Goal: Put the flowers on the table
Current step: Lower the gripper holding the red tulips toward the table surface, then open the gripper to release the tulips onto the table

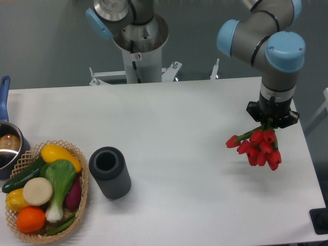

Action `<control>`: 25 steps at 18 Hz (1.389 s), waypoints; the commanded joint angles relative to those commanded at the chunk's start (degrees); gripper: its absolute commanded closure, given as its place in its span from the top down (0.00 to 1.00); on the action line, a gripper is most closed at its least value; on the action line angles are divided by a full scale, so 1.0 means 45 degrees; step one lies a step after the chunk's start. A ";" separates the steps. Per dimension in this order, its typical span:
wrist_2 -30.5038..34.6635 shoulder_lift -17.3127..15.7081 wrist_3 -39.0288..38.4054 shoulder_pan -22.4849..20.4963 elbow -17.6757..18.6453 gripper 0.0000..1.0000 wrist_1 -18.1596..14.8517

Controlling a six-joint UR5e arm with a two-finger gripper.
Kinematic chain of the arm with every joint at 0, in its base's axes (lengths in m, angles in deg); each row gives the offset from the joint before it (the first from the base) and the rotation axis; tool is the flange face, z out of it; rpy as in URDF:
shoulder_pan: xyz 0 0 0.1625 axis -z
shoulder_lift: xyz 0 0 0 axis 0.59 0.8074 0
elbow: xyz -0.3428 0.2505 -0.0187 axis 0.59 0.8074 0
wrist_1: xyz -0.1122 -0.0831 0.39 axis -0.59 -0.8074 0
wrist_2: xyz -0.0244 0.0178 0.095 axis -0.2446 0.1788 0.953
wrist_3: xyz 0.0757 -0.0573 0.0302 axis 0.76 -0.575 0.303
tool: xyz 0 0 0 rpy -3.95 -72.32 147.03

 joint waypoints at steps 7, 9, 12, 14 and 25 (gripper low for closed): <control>-0.0097 0.0254 -0.0176 0.0351 -0.0175 0.00 0.0000; -0.0098 0.0371 -0.0312 0.0682 -0.0195 0.00 0.0039; -0.0137 0.0508 -0.0818 0.1112 -0.0195 0.06 0.0078; -0.0311 0.0547 -0.1345 0.1288 -0.0195 0.14 0.0117; -0.2305 0.0489 -0.2208 0.1504 0.0156 1.00 0.1191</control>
